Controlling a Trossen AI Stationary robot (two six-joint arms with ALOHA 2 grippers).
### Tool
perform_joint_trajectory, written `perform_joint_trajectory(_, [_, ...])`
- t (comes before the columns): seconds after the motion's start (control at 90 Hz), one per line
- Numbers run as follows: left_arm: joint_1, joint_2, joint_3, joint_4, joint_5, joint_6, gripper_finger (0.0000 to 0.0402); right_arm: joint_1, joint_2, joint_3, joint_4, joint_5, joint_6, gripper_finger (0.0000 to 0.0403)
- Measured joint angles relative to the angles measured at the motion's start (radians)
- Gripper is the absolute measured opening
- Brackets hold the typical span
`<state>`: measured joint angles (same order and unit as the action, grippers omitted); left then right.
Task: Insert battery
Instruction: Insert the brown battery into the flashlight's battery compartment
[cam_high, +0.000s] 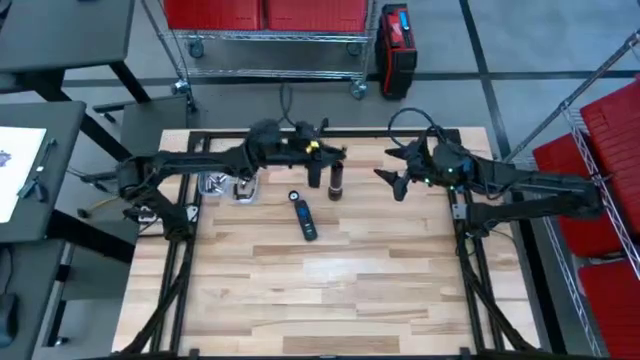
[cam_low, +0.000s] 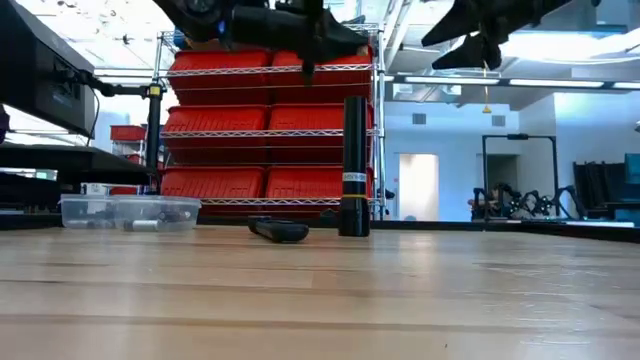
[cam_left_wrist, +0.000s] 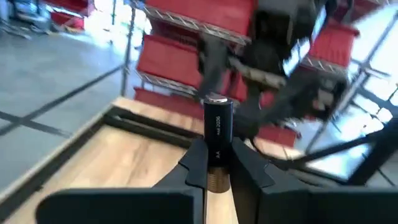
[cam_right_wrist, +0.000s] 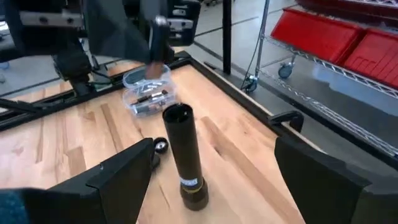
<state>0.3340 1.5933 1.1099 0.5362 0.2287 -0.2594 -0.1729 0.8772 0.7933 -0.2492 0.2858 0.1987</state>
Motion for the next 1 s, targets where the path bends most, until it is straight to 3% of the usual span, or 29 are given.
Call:
perform_joint_trajectory(0.211, [-0.001,-0.005,-0.001,-0.093,-0.030,0.032,0.0016,0.031,0.002,0.000,-0.046,0.000,0.033,0.0322])
perform_joint_trajectory(0.422, [-0.011,-0.007,-0.001,-0.016,0.014,0.031,0.0016,0.030,0.034,0.000,0.063,-0.005,0.030,0.0322])
perform_joint_trajectory(0.7, [-0.040,-0.014,0.009,0.069,0.085,0.004,0.0016,-0.008,0.186,0.000,0.480,-0.292,0.004,0.0318])
perform_joint_trajectory(1.0, [-0.053,-0.074,0.010,0.057,0.119,0.027,0.0016,-0.014,0.270,0.046,0.573,-0.342,0.004,0.0277])
